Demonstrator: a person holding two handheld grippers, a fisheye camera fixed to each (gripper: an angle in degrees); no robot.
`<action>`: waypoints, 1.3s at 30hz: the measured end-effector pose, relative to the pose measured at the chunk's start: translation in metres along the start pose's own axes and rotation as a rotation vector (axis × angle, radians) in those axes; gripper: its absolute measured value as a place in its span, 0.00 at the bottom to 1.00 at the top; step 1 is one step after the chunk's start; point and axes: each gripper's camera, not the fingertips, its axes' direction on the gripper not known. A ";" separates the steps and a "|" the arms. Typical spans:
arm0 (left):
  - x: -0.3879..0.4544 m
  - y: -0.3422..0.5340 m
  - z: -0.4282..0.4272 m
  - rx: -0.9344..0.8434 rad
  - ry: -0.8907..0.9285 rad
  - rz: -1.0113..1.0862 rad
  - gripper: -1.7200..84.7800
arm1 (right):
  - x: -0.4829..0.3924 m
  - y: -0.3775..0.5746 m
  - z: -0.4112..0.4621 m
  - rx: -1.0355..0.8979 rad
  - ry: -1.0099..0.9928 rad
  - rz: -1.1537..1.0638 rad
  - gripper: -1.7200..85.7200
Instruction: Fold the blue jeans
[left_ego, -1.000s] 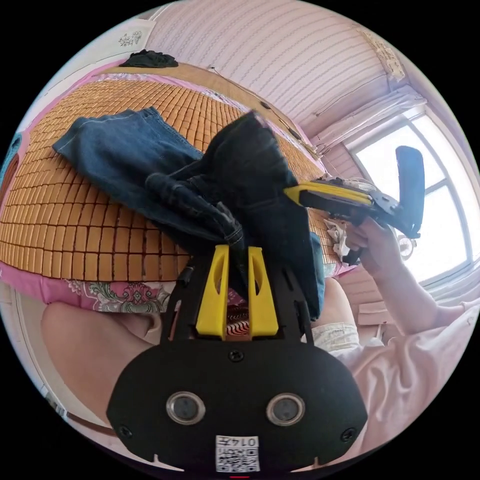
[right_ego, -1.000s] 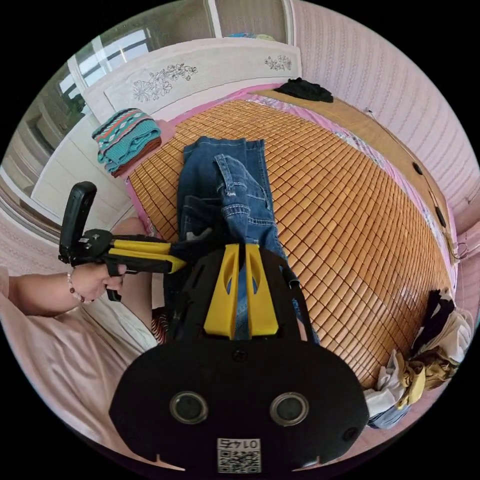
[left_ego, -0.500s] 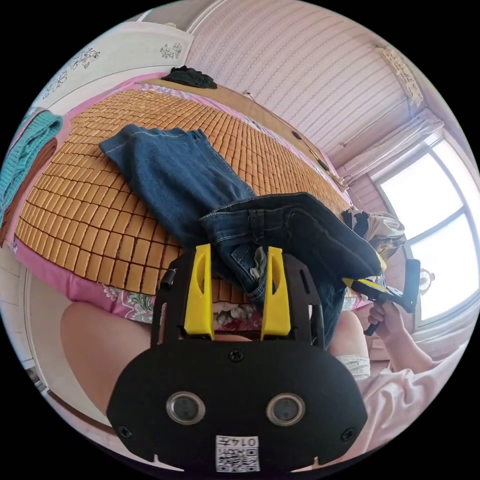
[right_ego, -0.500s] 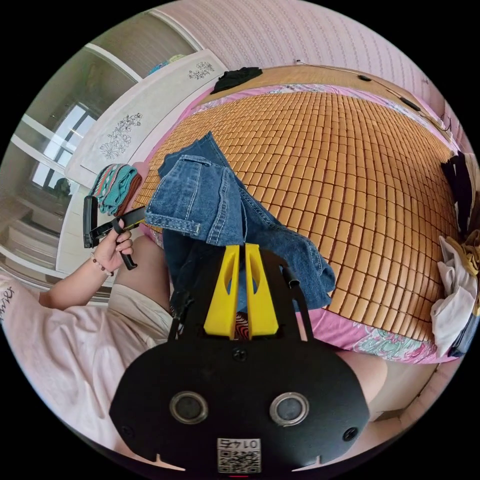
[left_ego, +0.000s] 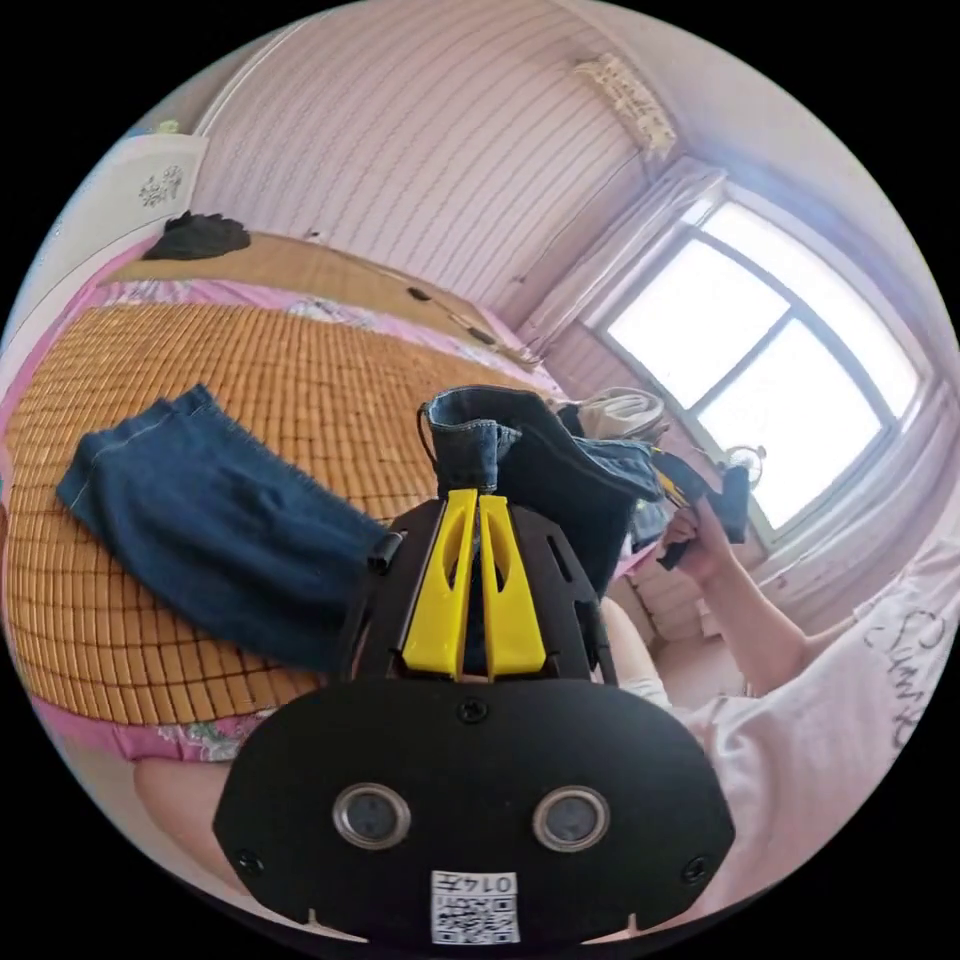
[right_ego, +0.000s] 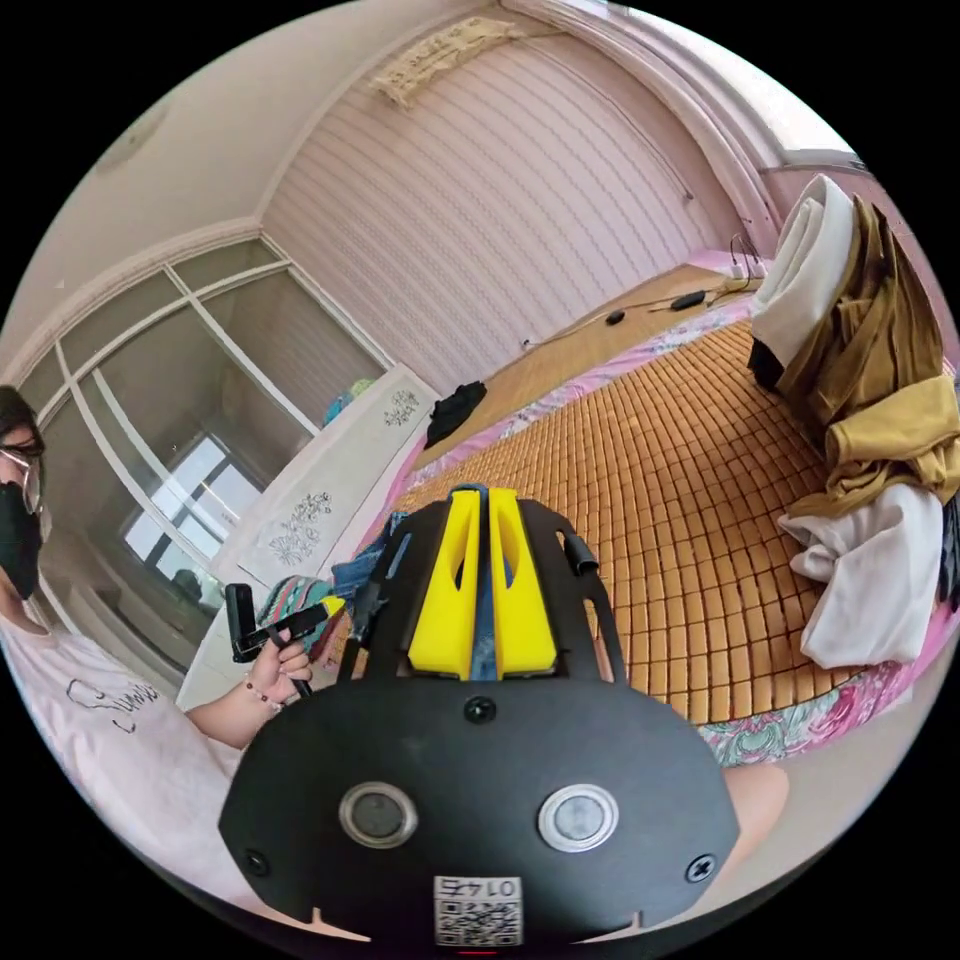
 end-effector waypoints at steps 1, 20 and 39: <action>0.038 -0.017 -0.006 0.042 0.098 0.127 0.01 | -0.009 -0.018 -0.036 0.137 -0.036 -0.026 0.03; 0.104 -0.098 -0.204 0.656 0.223 0.357 0.01 | -0.457 -0.238 0.094 0.106 0.037 -0.992 0.03; -0.120 0.113 -0.261 0.497 -0.387 -0.424 0.01 | -0.410 -0.015 0.446 -0.672 -0.222 -0.837 0.03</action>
